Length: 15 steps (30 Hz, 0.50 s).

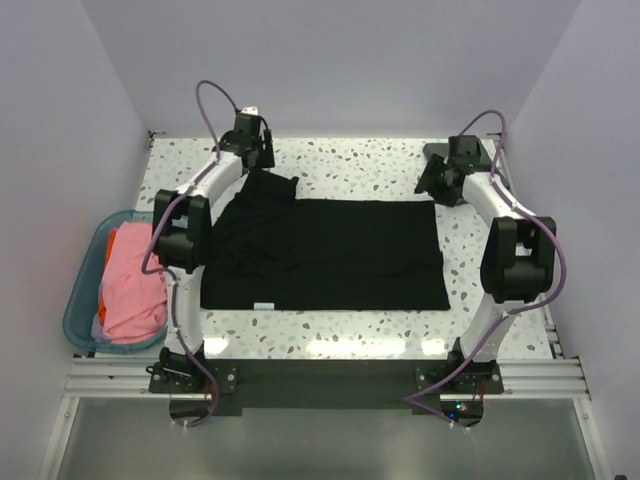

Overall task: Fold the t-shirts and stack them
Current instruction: Fold the tshirt

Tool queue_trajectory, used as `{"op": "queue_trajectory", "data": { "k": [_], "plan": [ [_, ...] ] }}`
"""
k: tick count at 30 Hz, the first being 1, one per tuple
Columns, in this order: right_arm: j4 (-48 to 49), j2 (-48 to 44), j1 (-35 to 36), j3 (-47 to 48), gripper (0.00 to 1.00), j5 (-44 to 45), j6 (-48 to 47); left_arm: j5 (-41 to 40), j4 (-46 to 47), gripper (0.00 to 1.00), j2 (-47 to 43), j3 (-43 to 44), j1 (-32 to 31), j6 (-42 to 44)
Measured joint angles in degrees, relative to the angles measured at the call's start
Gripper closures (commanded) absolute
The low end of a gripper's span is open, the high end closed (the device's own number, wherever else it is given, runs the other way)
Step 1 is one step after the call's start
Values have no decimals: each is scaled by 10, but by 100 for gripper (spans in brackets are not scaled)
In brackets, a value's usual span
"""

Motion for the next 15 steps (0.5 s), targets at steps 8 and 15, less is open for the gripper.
{"op": "queue_trajectory", "data": {
  "k": [8, 15],
  "plan": [
    [12, 37, 0, 31, 38, 5, -11, 1, -1, 27, 104, 89, 0, 97],
    [22, 37, 0, 31, 38, 7, -20, 0, 7, 30, 138, 98, 0, 115]
  ]
}}
